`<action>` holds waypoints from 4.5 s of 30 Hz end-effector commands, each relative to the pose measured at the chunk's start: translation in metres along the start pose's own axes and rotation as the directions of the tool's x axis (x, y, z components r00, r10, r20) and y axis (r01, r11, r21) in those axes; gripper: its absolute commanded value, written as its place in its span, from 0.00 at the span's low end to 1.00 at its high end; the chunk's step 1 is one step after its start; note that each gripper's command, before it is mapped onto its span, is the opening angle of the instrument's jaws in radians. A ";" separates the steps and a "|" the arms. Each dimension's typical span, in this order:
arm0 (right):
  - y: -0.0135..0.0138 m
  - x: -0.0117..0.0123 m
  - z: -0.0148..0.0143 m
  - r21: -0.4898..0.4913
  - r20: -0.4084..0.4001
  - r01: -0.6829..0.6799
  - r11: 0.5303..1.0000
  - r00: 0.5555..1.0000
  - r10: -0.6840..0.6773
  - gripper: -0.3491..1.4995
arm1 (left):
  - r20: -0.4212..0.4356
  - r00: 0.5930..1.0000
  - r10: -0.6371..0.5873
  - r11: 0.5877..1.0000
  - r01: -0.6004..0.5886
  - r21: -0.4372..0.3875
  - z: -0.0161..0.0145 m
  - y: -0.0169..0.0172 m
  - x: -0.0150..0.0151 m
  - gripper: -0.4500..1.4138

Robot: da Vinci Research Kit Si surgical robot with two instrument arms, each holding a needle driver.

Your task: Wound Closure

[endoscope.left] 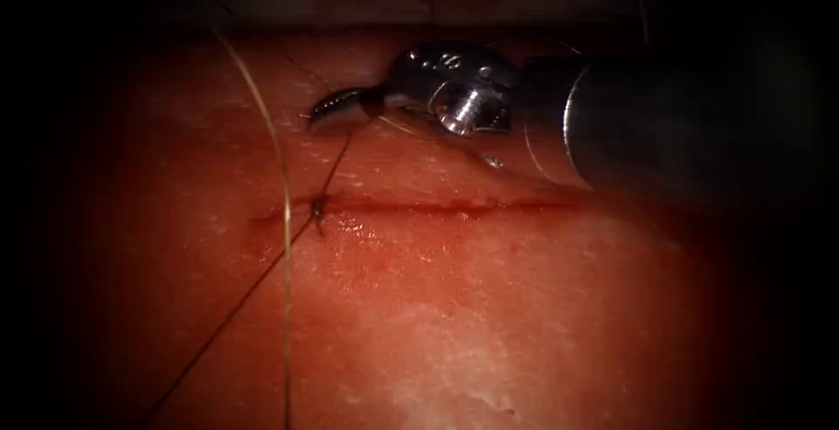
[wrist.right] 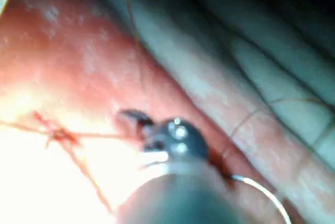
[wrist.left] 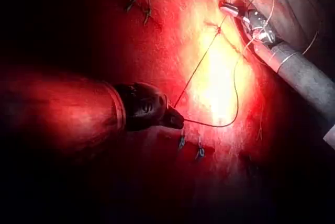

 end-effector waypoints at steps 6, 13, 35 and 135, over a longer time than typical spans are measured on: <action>0.0009 0.0004 0.0006 -0.017 0.029 0.056 0.998 0.998 -0.056 0.00 | -0.004 1.000 0.005 1.000 -0.005 -0.010 0.0009 0.0008 -0.0009 0.05; 0.0017 0.0005 -0.0004 -0.048 0.047 0.079 0.996 0.996 -0.076 0.00 | -0.008 1.000 0.000 1.000 -0.001 -0.018 0.0013 0.0017 -0.0010 0.05; -0.0019 0.0032 -0.0031 -0.130 -0.117 -0.003 0.991 0.993 -0.012 0.85 | -0.036 0.999 -0.028 0.996 0.025 -0.083 0.0026 0.0000 0.0031 0.05; -0.0146 0.0023 -0.0067 0.190 -0.826 -0.398 0.897 0.429 0.366 0.49 | -0.172 0.984 -0.048 0.985 0.018 -0.173 0.0185 -0.0409 0.0060 0.05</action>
